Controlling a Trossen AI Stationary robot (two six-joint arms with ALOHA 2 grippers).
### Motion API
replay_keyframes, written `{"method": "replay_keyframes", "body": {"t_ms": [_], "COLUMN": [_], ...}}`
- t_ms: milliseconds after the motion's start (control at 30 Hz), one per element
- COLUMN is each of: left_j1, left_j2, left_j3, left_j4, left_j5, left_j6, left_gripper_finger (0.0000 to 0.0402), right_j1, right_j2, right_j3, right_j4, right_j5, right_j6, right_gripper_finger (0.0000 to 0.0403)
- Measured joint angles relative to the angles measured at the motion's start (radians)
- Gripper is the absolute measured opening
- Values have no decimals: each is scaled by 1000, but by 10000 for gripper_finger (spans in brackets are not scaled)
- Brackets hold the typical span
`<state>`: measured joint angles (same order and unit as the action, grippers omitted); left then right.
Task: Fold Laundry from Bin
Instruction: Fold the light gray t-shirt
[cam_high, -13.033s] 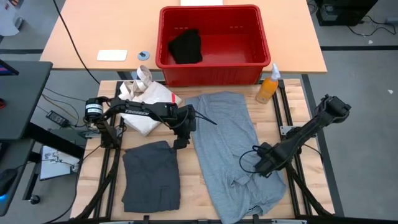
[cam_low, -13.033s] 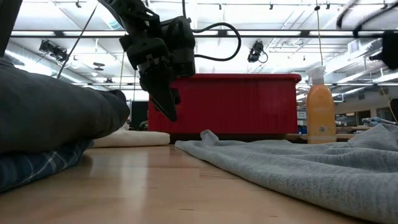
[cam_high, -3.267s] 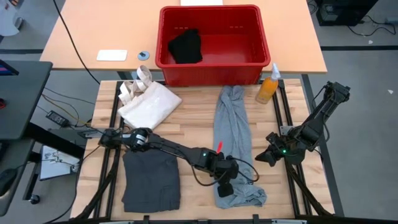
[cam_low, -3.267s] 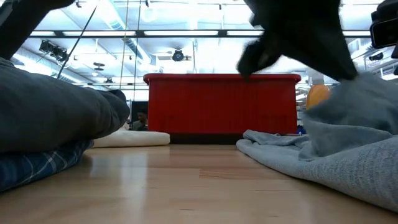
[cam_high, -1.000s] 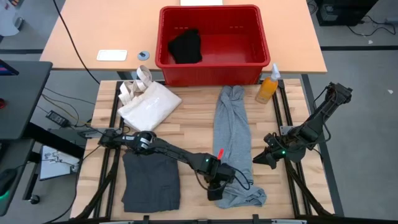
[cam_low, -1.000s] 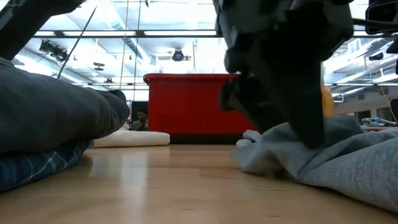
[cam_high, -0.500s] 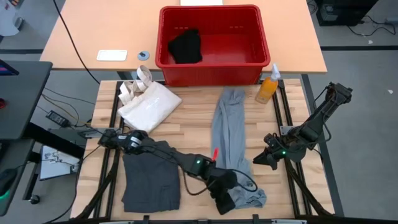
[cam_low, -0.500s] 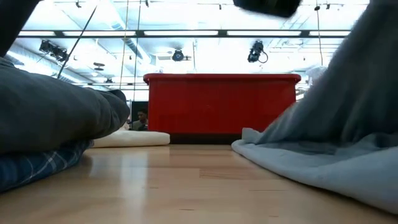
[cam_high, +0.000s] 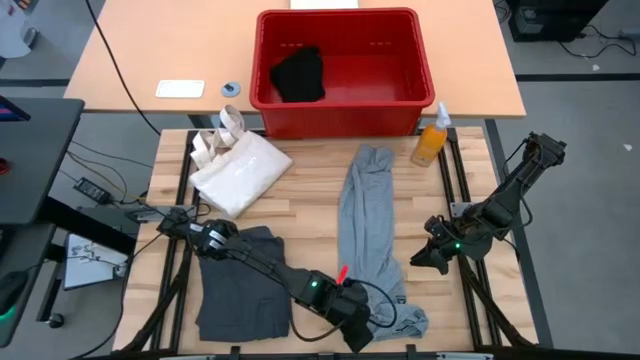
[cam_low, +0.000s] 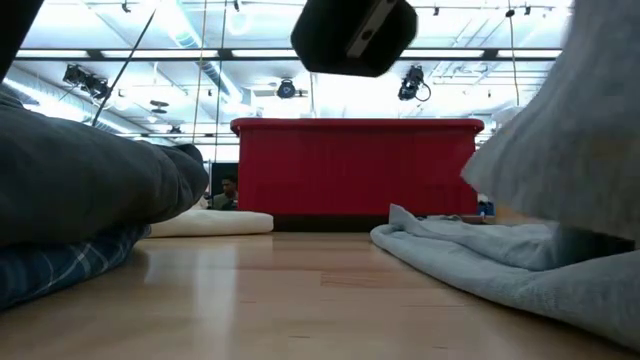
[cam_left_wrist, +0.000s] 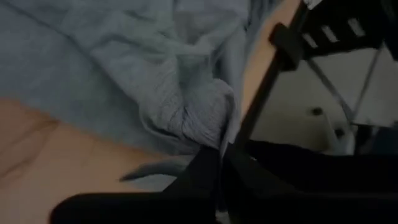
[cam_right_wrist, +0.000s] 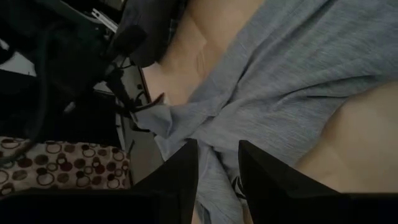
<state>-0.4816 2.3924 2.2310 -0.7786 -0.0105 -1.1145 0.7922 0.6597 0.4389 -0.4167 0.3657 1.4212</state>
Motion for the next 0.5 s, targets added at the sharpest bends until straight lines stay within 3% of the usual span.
{"method": "replay_keyframes", "body": {"t_ms": [167, 333, 500], "left_j1": [6, 7, 7], "left_j2": [-3, -13, -60], "left_j3": [0, 0, 0], "left_j4": [-21, -19, -46], "left_j5": [-5, 110, 87], "left_j6": [19, 17, 38], "left_gripper_finger": [107, 209, 256], "right_j1": [-1, -6, -32], "right_j2": [-1, -1, 6], "right_j3": [0, 0, 17], "right_j4": [-3, -30, -68], "right_j5": [3, 19, -21], "right_j6": [15, 35, 66], "right_gripper_finger": [123, 122, 117]}}
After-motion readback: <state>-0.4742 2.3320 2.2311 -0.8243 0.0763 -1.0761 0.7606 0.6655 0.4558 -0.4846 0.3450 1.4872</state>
